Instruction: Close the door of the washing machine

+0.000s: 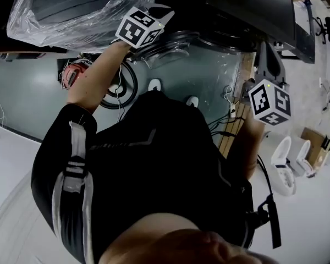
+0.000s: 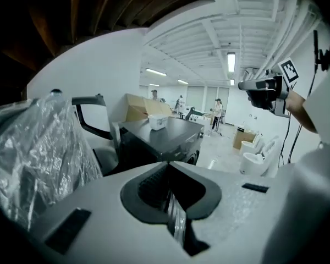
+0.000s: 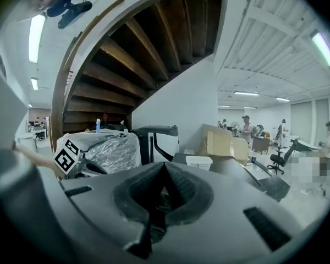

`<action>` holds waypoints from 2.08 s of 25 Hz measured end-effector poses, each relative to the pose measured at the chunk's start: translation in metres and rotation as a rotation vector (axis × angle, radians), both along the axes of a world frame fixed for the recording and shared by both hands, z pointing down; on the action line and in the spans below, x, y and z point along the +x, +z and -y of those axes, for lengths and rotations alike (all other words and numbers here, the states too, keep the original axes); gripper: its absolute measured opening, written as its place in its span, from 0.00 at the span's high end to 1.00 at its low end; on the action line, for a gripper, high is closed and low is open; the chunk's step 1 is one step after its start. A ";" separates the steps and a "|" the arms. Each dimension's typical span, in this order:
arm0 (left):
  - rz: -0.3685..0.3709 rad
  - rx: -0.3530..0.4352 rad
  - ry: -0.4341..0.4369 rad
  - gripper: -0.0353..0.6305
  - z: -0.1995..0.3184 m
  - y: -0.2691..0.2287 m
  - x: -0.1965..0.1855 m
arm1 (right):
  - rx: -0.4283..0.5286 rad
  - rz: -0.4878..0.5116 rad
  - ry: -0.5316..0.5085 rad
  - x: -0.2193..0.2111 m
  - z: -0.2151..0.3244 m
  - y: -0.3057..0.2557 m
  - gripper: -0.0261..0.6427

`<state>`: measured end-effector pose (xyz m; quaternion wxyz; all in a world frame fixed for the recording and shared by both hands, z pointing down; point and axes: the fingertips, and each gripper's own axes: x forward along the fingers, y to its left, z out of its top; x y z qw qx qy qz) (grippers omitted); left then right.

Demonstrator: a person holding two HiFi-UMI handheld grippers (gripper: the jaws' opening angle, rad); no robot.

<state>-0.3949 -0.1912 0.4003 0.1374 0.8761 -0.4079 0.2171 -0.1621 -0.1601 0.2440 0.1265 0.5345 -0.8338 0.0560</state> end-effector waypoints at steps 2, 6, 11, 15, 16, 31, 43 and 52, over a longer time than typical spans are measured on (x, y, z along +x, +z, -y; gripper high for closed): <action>0.026 -0.045 0.035 0.94 -0.001 0.021 -0.001 | -0.024 -0.005 0.023 0.000 -0.002 0.011 0.95; 0.053 -0.117 0.065 0.94 -0.002 0.060 -0.002 | -0.083 0.010 0.063 0.000 -0.011 0.035 0.95; 0.102 -0.198 0.078 0.88 -0.005 0.112 -0.002 | -0.146 0.048 0.104 0.002 -0.019 0.059 0.95; 0.130 -0.288 0.113 0.82 -0.014 0.155 0.000 | -0.204 0.077 0.113 0.000 -0.026 0.079 0.95; 0.142 -0.301 0.115 0.82 -0.016 0.165 -0.001 | -0.211 0.077 0.111 -0.002 -0.028 0.084 0.95; 0.361 -0.484 0.175 0.65 -0.033 0.284 -0.010 | -0.310 0.051 0.141 0.005 -0.049 0.136 0.95; 0.354 -0.543 0.215 0.66 -0.039 0.297 -0.006 | -0.343 0.048 0.164 0.016 -0.059 0.157 0.95; 0.357 -0.563 0.170 0.69 -0.043 0.297 -0.005 | -0.345 0.073 0.189 0.022 -0.062 0.165 0.95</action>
